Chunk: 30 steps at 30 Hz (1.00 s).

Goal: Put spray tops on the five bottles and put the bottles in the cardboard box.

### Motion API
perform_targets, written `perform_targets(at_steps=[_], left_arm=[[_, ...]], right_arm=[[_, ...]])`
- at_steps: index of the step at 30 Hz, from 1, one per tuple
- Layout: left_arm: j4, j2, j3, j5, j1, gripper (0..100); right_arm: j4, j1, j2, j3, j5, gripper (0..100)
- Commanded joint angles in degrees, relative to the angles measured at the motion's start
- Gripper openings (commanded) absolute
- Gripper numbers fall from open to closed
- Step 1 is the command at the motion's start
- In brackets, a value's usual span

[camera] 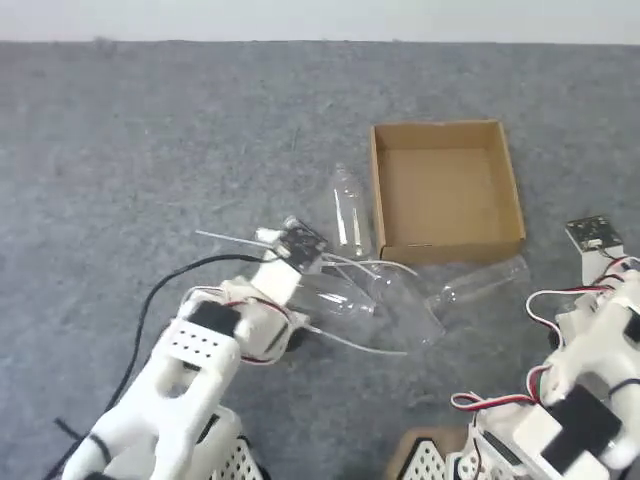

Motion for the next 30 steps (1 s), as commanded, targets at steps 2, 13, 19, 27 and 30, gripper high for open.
perform_targets(at_steps=[2, 13, 19, 27, 30], left_arm=[[1.1, -1.8, -0.5, -7.6, -9.1, 25], [-1.4, -1.8, -6.6, -18.0, -30.0, 25], [0.1, -1.8, -8.1, -17.7, -34.5, 25], [12.7, -1.7, -18.0, -11.3, -28.1, 25], [12.5, -1.1, -19.6, -8.8, -21.5, 25]], right_arm=[[0.7, -0.2, -3.6, -0.4, -0.3, 0.6], [0.7, 0.0, -3.6, -0.4, -0.3, 0.6], [0.7, -0.1, -3.5, -0.4, -0.3, 0.6], [0.3, -0.1, -3.5, -0.4, -0.2, 0.6], [0.2, 0.0, -3.5, -0.4, -0.2, 0.6]])
